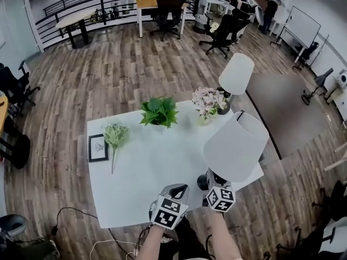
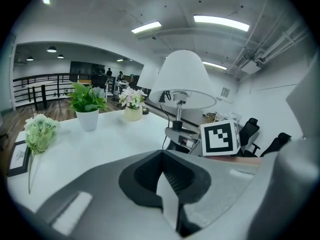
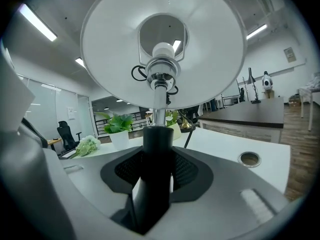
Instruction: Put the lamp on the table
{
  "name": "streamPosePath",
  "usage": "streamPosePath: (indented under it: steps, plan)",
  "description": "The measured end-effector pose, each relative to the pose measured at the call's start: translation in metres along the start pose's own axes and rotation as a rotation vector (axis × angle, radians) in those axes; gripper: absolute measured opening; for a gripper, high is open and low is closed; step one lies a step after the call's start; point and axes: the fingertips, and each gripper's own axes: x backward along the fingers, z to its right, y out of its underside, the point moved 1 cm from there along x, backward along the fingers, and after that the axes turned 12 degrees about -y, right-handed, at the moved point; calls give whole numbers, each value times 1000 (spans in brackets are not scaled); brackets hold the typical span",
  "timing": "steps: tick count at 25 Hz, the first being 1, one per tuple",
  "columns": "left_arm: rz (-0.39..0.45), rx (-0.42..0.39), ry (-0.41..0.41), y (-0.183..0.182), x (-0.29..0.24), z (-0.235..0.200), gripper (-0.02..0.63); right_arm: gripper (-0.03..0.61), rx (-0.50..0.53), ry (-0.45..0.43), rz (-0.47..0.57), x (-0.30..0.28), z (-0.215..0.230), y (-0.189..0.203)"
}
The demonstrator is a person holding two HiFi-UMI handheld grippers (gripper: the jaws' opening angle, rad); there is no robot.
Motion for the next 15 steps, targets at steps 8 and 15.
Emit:
streamPosePath:
  steps: [8, 15]
  plan:
    - [-16, 8, -11, 21, 10, -5, 0, 169, 107, -20, 10, -10, -10, 5]
    - [-1, 22, 6, 27, 17, 7, 0, 164, 148, -25, -21, -5, -18, 9]
